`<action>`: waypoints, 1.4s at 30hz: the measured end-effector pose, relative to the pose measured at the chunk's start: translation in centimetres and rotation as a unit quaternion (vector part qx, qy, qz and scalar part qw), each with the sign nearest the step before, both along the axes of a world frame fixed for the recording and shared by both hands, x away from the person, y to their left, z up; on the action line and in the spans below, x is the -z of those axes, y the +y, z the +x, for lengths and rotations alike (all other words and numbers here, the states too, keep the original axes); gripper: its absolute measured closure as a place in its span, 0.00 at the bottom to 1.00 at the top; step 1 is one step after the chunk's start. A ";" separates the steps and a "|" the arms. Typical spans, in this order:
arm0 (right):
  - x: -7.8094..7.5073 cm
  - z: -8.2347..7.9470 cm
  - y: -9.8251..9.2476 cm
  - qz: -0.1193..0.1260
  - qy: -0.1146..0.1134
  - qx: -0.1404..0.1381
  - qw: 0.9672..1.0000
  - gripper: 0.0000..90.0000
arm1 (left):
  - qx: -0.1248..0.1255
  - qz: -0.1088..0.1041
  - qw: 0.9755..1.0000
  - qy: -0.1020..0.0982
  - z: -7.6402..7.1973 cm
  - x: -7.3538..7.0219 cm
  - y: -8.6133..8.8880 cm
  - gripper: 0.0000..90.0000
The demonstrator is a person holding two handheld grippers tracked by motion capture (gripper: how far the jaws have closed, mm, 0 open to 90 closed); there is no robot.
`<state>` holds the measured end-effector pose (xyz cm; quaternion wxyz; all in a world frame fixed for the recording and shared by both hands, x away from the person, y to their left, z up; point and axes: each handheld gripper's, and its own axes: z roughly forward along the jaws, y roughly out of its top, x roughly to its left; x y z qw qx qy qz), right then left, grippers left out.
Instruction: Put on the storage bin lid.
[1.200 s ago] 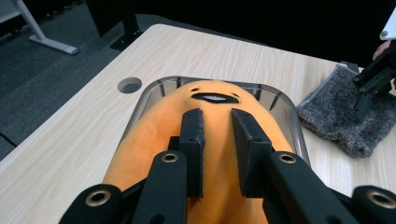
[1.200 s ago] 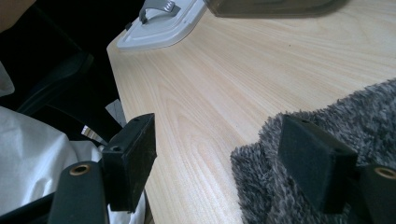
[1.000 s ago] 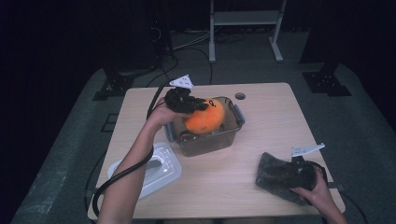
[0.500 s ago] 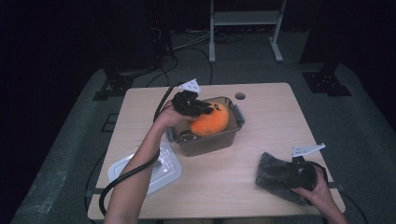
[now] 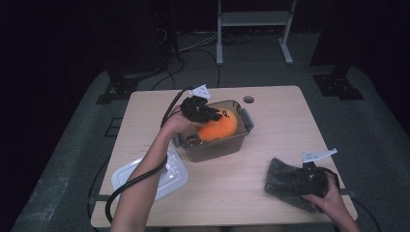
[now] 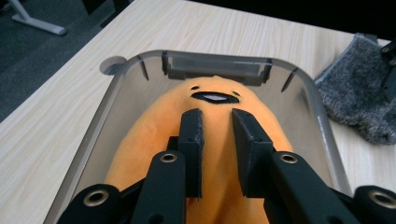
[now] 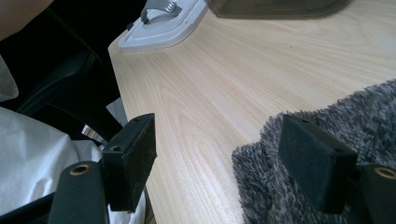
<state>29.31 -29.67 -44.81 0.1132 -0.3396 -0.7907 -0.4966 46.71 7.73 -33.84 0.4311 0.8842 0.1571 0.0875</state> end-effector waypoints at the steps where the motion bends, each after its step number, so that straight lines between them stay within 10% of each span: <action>1: 0.0 0.0 0.0 0.000 0.000 0.000 1.000 0.30 | 0.000 0.000 1.000 0.000 0.0 0.0 0.0 0.83; 32: 0.0 0.0 0.1 0.000 -0.001 -0.002 1.000 0.30 | 0.018 0.055 0.998 0.017 0.1 1.2 -0.7 0.82; 42: 0.0 0.0 0.1 0.000 0.000 -0.003 1.000 0.30 | 0.021 0.022 0.999 0.010 -0.2 -0.4 -0.6 0.83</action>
